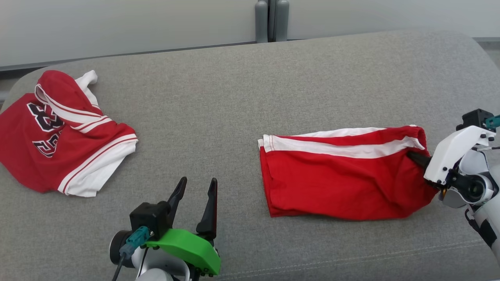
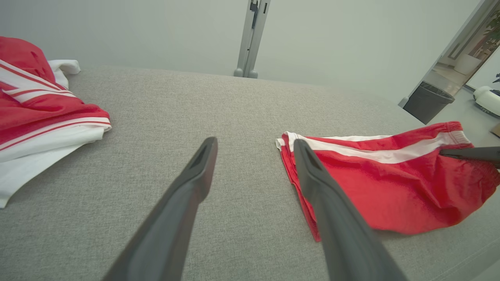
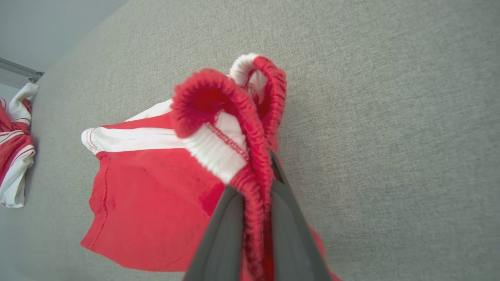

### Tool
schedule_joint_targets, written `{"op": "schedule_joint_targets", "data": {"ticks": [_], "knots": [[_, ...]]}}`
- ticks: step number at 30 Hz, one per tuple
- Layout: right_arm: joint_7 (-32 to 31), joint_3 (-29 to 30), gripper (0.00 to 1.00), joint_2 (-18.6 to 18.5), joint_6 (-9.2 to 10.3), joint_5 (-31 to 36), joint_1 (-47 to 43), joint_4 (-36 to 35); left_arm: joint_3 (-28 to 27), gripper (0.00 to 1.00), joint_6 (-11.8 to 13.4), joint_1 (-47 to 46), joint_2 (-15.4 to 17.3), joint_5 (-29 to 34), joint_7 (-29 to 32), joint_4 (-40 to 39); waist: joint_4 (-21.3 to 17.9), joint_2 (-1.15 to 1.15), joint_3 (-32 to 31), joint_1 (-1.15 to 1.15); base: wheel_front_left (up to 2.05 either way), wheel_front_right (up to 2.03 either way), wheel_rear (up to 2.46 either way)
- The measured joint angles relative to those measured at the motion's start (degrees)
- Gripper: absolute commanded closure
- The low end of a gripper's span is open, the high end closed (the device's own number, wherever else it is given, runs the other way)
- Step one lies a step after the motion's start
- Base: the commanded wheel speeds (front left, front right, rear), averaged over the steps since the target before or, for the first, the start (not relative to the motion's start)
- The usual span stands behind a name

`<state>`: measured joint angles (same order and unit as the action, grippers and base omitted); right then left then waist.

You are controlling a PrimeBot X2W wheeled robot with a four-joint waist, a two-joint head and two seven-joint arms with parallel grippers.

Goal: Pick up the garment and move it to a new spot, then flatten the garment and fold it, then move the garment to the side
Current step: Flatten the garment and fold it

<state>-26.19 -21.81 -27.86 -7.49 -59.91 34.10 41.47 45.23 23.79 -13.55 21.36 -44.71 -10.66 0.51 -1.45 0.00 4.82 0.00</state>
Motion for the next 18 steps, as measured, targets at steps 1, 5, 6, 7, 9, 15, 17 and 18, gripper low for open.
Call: {"op": "schedule_joint_targets", "data": {"ticks": [1,5,6,7,9,15,17,18], "knots": [[-0.2,0.0,1.00,0.3,0.00,0.0,0.0,-0.4,0.0,0.00,-0.3,0.0,-0.1,-0.3,0.0,0.1,-0.1,0.00,-0.2,0.00,0.00,0.00,0.00],[-2.0,-0.1,1.00,1.6,0.00,0.3,0.4,-2.0,0.0,0.00,-0.8,0.1,-0.1,-0.8,-0.1,0.6,-0.5,0.00,-1.2,0.00,0.00,0.00,0.00],[-2.6,-0.2,1.00,2.1,0.00,0.5,0.4,-2.5,0.0,0.00,-1.1,0.3,-0.1,-1.1,-0.1,0.7,-0.5,0.00,-1.5,0.00,0.00,0.00,0.00],[-3.1,-0.2,1.00,2.6,0.00,0.6,0.4,-2.8,0.0,0.00,-1.2,0.5,-0.1,-1.2,-0.2,0.8,-0.6,0.00,-1.7,0.00,0.00,0.00,0.00],[-4.0,-0.2,1.00,3.7,0.00,1.2,0.6,-3.4,0.0,0.00,-1.7,0.9,-0.1,-1.7,-0.5,0.9,-0.7,0.00,-2.2,0.00,0.00,0.00,0.00],[-7.0,0.8,1.00,9.1,0.00,3.4,1.6,-3.7,0.1,0.00,-2.6,1.3,-0.1,-2.0,-0.6,1.0,-0.6,0.00,-3.6,0.00,0.00,0.00,0.00],[-7.6,1.6,1.00,11.3,0.01,4.4,2.0,-2.9,0.2,0.00,-2.9,1.3,0.0,-2.0,-0.8,0.9,-0.4,0.00,-3.9,0.00,0.00,0.00,0.00],[-7.9,2.0,1.00,12.5,0.01,5.0,2.3,-2.4,0.3,0.00,-3.1,1.3,0.0,-2.0,-1.0,0.9,-0.1,0.00,-3.9,0.00,0.00,0.00,0.00]]}}
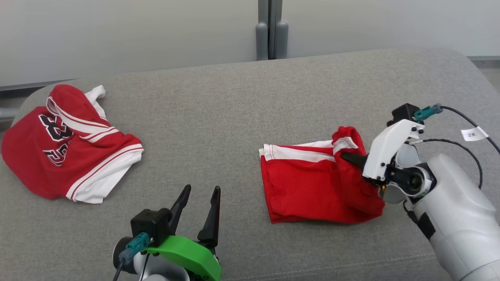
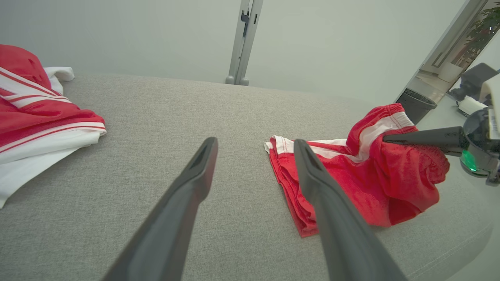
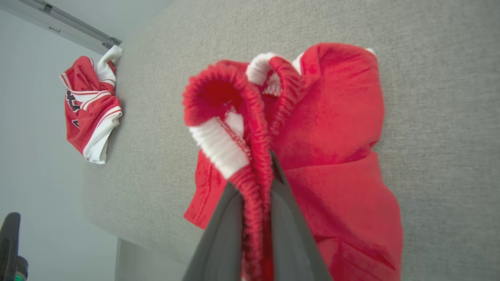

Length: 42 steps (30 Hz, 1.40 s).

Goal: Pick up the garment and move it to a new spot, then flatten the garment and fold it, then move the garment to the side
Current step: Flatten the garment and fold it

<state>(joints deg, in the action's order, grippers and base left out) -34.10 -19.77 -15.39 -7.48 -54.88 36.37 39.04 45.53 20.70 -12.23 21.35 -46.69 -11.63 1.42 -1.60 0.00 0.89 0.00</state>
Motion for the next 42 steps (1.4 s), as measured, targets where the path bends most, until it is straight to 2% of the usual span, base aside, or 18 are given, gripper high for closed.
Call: {"op": "schedule_joint_targets", "data": {"ticks": [4,9,16,20,21,22,23,24,25,29,33,42], "knots": [[-0.7,1.6,1.00,4.4,-0.01,3.0,1.4,1.8,0.3,0.00,-0.3,-0.1,-0.1,0.0,-0.1,0.0,1.2,0.00,-0.1,0.00,0.00,0.00,0.00],[-0.2,4.1,1.00,8.3,0.00,7.5,2.7,5.0,0.6,0.00,-0.6,-0.3,-0.8,0.2,-0.3,0.2,3.3,0.00,0.1,0.00,0.00,0.00,0.00],[1.9,8.0,1.00,11.2,0.00,13.4,4.8,11.3,0.8,0.00,-1.4,-1.4,-1.8,0.3,-0.7,1.1,6.9,0.00,0.9,0.00,0.00,0.00,0.00],[2.9,9.5,1.00,11.6,0.00,15.6,5.8,14.2,0.9,0.00,-1.6,-1.5,-2.3,0.3,-0.9,1.6,8.4,0.00,1.4,0.00,0.00,0.00,0.00],[3.0,9.7,0.93,11.8,0.00,16.3,6.2,15.1,0.9,0.00,-1.8,-1.5,-2.4,0.3,-1.1,1.8,8.8,0.00,1.5,0.00,0.00,0.00,0.00],[3.1,9.8,0.93,11.9,0.00,17.1,6.6,15.9,0.8,0.00,-1.9,-1.6,-2.6,0.3,-1.1,2.0,9.3,0.00,1.7,0.00,0.00,0.00,0.00],[3.8,10.0,0.75,12.3,0.00,18.6,7.3,17.7,0.9,0.00,-2.1,-1.9,-2.8,0.3,-1.1,2.4,10.0,0.00,1.9,0.00,0.00,0.00,0.00],[4.1,10.0,0.14,12.4,-0.01,19.5,7.6,18.4,0.9,0.00,-2.1,-2.1,-2.9,0.3,-1.2,2.5,10.4,0.00,2.1,0.00,0.00,0.00,0.00],[4.5,10.1,0.00,12.4,-0.01,20.1,7.9,19.1,0.9,0.00,-2.3,-2.2,-3.1,0.3,-1.3,2.7,10.7,0.00,2.2,0.00,0.00,0.00,0.00],[5.5,10.4,0.00,12.5,-0.01,21.3,9.2,21.7,0.8,0.00,-2.6,-2.5,-3.6,0.2,-1.6,3.3,11.4,0.00,2.6,0.00,0.00,0.00,0.00],[5.7,8.1,0.00,12.5,-0.01,19.8,10.1,22.0,0.7,0.00,-2.7,-2.5,-3.8,0.1,-1.6,4.1,11.3,0.00,2.4,0.00,0.00,0.00,0.00],[6.5,4.0,0.00,12.6,-0.01,16.8,13.1,19.1,0.2,0.00,-2.5,-1.7,-3.4,-0.2,-2.0,4.2,8.3,0.00,0.4,0.00,0.00,0.00,0.00]]}}
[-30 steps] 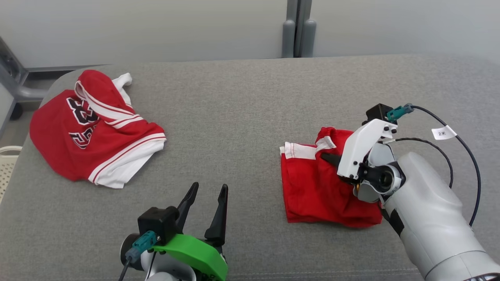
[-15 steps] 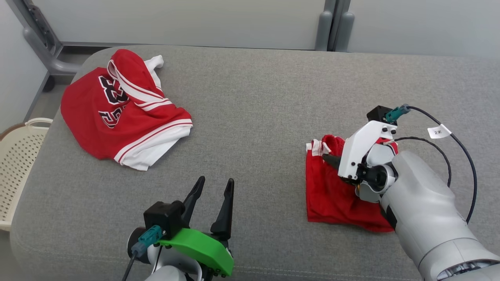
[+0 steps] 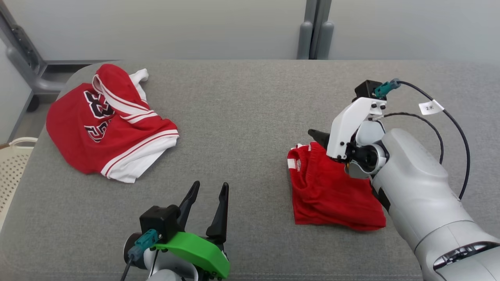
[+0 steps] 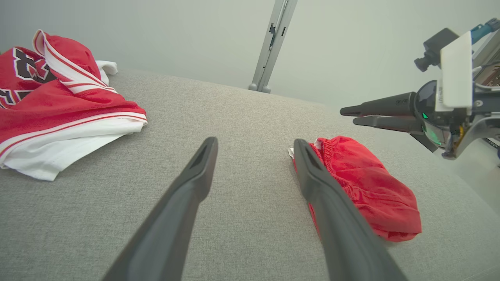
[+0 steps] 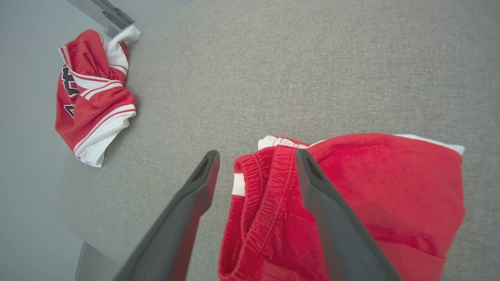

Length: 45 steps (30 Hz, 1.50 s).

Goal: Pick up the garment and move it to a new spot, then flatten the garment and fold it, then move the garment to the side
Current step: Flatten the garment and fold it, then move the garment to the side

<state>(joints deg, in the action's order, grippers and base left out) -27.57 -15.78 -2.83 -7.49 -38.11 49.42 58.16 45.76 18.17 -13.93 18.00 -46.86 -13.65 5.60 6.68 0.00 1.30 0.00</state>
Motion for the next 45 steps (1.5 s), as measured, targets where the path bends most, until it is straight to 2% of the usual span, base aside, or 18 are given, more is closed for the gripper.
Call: {"op": "schedule_joint_targets", "data": {"ticks": [4,9,15,25,39,40,41,44,45], "knots": [[1.1,0.0,0.00,-1.1,-0.01,1.3,0.7,-2.0,0.0,0.00,0.4,0.4,0.3,0.0,0.0,-0.7,-1.9,0.00,-0.9,0.00,0.00,0.00,0.00],[1.5,1.0,0.00,-6.2,0.00,1.5,-0.9,-4.6,0.3,0.00,0.8,1.0,0.6,0.0,0.1,-1.5,-4.1,0.00,-1.7,0.00,0.00,0.00,0.00],[1.4,1.7,0.00,-10.3,0.00,0.1,-7.0,-7.7,0.9,0.00,1.1,1.1,0.7,0.3,0.7,-2.3,-5.7,0.00,-0.8,0.00,0.00,0.00,0.00],[1.2,3.7,0.00,-10.6,0.00,-3.1,-11.7,-9.4,1.6,0.00,1.1,-1.1,1.1,1.5,1.8,-3.2,-5.4,0.00,3.7,0.00,0.00,0.00,0.00],[2.5,5.3,0.00,-9.3,0.00,-6.1,-12.7,-6.2,2.3,0.00,1.4,-2.6,1.5,2.3,2.6,-3.3,-0.2,0.00,7.0,0.00,0.00,0.00,0.00],[2.7,5.2,0.36,-9.2,0.00,-6.1,-12.5,-5.9,2.3,0.00,1.5,-2.6,1.5,2.3,2.6,-3.3,0.1,0.00,7.1,0.00,0.00,0.00,0.00],[2.9,5.2,0.60,-9.1,0.00,-6.1,-12.4,-5.6,2.4,0.00,1.5,-2.7,1.5,2.4,2.6,-3.3,0.3,0.00,7.2,0.00,0.00,0.00,0.00],[3.7,4.5,1.00,-9.2,0.00,-6.0,-12.1,-5.0,2.4,0.00,1.5,-2.7,1.6,2.4,2.6,-3.3,0.7,0.00,7.2,0.00,0.00,0.00,0.00],[4.1,4.2,1.00,-9.2,0.00,-5.9,-12.0,-4.9,2.4,0.00,1.5,-2.7,1.6,2.5,2.5,-3.3,0.7,0.00,7.1,0.00,0.00,0.00,0.00]]}}
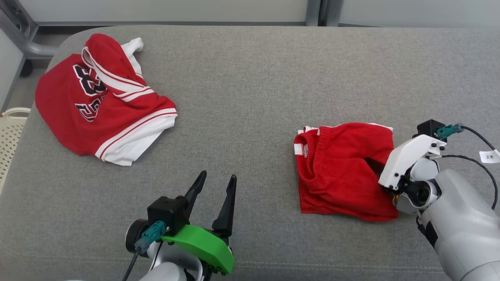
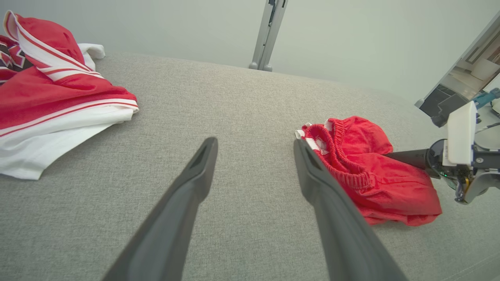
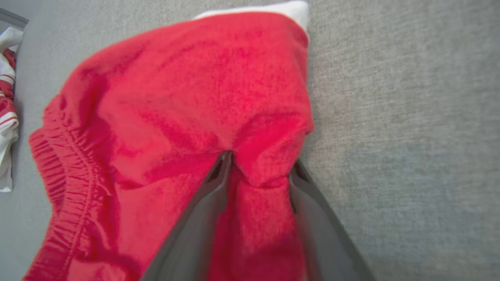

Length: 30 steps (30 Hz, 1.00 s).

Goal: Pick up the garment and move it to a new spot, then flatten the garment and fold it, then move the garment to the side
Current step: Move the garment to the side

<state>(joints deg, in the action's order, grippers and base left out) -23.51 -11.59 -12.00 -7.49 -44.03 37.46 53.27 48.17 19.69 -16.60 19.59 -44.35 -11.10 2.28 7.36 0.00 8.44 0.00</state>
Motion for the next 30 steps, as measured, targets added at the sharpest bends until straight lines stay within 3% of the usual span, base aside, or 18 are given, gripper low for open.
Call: {"op": "schedule_joint_targets", "data": {"ticks": [6,15,23,30], "knots": [[0.5,-2.0,1.00,-0.3,-0.01,0.2,0.4,0.2,0.2,0.00,0.1,0.1,0.0,0.0,-0.1,0.0,-0.9,0.00,-0.8,0.00,0.00,0.00,0.00],[0.6,-4.1,1.00,-3.6,-0.03,0.8,1.4,-1.0,0.5,0.00,0.0,0.4,-0.3,0.0,-0.6,-0.2,-4.3,0.00,-1.9,0.00,0.00,0.00,0.00],[1.3,-5.4,1.00,-4.6,-0.03,1.0,2.7,-2.1,0.6,0.00,0.1,0.4,-0.4,0.0,-0.6,-0.5,-8.4,0.00,-2.2,0.00,0.00,0.00,0.00],[1.7,-6.5,1.00,-5.3,-0.02,1.4,6.2,-2.9,0.7,0.00,0.0,-1.3,-0.6,0.6,-0.5,-1.1,-14.4,0.00,-1.5,0.00,0.00,0.00,0.00]]}}
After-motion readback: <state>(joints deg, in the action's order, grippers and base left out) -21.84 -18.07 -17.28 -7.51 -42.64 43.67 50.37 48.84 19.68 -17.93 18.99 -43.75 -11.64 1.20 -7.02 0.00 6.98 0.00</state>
